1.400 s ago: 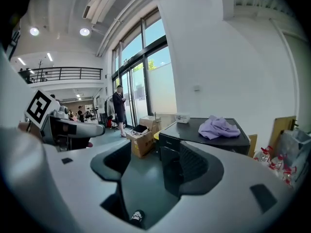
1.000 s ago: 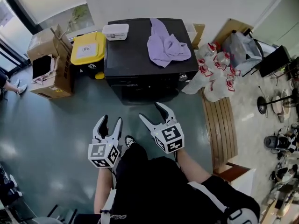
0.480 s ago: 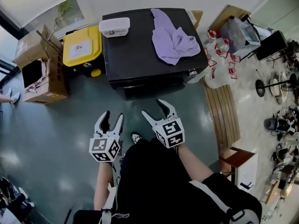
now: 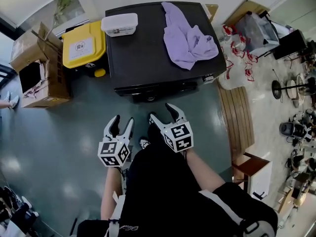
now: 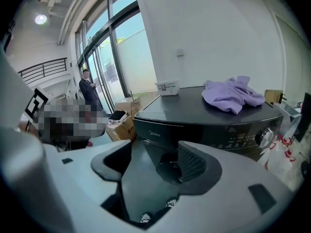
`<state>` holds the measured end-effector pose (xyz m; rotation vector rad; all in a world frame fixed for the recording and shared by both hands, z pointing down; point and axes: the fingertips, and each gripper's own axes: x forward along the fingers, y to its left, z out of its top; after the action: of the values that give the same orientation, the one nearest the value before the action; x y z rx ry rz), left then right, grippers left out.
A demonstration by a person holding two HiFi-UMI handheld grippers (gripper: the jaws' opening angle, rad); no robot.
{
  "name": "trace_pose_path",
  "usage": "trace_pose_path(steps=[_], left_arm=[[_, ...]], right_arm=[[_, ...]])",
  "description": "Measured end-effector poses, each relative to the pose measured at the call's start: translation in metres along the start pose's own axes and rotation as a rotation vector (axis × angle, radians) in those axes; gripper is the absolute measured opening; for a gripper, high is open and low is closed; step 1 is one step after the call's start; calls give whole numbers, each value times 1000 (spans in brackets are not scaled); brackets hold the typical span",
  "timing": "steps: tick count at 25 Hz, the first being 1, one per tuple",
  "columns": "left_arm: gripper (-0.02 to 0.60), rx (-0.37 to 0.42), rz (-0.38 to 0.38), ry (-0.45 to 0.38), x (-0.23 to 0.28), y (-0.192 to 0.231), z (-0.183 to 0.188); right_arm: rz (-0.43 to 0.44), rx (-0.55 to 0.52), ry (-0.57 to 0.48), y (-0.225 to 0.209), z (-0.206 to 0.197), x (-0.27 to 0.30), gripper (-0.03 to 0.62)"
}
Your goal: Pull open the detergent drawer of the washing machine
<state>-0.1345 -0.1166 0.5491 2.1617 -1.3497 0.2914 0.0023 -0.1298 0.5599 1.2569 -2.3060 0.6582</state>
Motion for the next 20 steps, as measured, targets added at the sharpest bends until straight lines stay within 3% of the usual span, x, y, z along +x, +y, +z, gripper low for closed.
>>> trace_pose_path(steps=[9,20], left_arm=[[255,-61,64,41,45,35,-2],[255,-1,67,127,87,61,-6]], right_arm=[[34,20,72,-23,-5,54,301],[33,37,130,-48,-6,94,301]])
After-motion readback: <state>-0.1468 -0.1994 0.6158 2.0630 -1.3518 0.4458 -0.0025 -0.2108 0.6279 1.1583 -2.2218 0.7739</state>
